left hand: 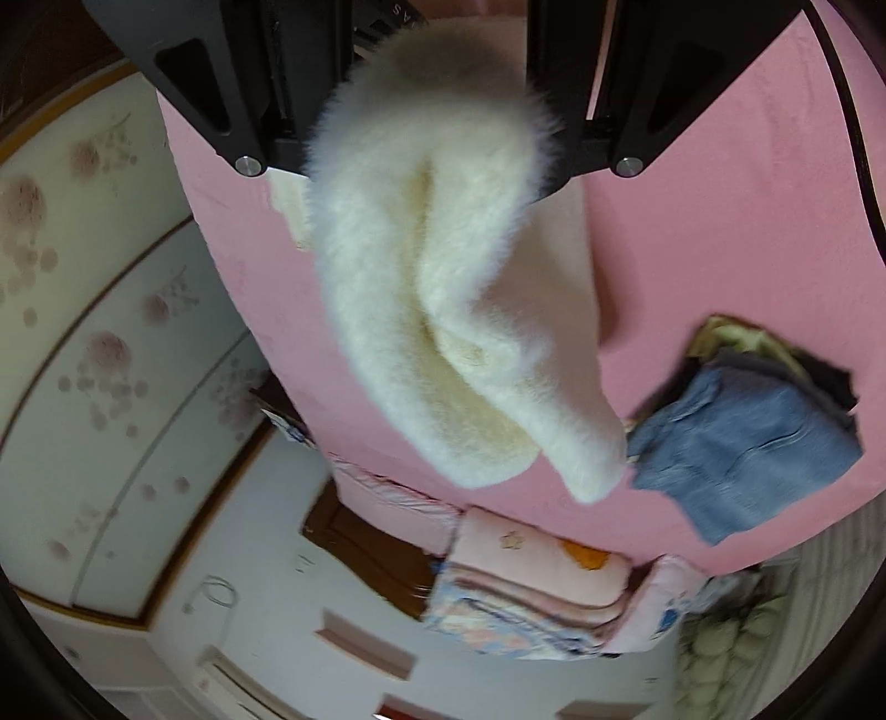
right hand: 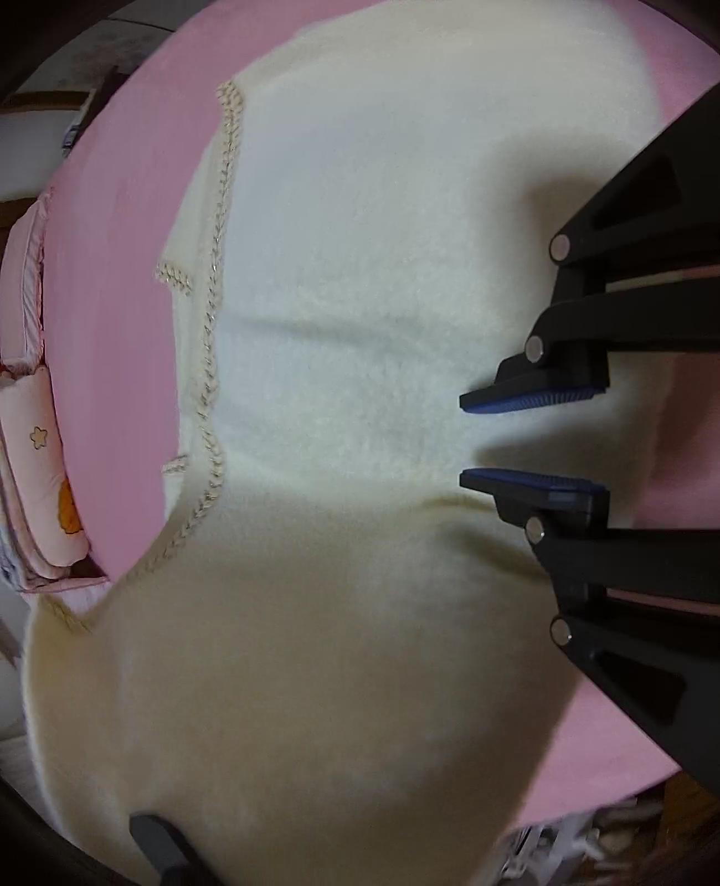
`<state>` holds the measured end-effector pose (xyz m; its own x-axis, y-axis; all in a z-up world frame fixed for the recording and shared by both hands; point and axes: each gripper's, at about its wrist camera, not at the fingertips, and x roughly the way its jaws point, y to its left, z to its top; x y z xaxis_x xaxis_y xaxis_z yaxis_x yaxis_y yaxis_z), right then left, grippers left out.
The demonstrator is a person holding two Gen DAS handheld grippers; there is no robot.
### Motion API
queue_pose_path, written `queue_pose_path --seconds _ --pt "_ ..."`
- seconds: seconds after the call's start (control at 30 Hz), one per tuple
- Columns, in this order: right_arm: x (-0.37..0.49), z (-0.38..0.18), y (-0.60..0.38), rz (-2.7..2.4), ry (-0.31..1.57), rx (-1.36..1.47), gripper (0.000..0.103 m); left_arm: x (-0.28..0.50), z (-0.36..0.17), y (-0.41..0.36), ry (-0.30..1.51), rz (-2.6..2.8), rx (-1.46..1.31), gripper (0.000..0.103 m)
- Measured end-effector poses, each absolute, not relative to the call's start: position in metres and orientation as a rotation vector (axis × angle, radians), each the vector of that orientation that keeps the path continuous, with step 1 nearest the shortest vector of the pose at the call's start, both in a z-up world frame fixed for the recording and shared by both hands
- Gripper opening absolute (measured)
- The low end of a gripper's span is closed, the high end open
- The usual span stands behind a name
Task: Fold large clothes
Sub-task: 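Fold the side edge across the cardigan with the left gripper and release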
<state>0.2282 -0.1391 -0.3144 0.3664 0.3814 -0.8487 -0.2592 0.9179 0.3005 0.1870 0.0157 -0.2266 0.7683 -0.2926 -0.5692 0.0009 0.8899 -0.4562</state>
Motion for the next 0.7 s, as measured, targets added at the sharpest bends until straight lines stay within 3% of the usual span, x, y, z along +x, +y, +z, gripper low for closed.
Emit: queue_pose_path --seconds 0.33,0.53,0.7 --pt "0.18 -0.276 -0.333 0.103 1.027 0.263 0.019 0.213 -0.254 -0.142 0.745 -0.379 -0.355 0.016" --pt "0.158 -0.297 -0.387 -0.014 1.076 0.223 0.019 0.203 -0.307 -0.222 0.84 -0.442 -0.151 0.016" --pt "0.154 -0.303 -0.394 -0.026 1.1 0.22 0.019 0.199 -0.334 -0.229 0.911 -0.443 -0.079 0.018"
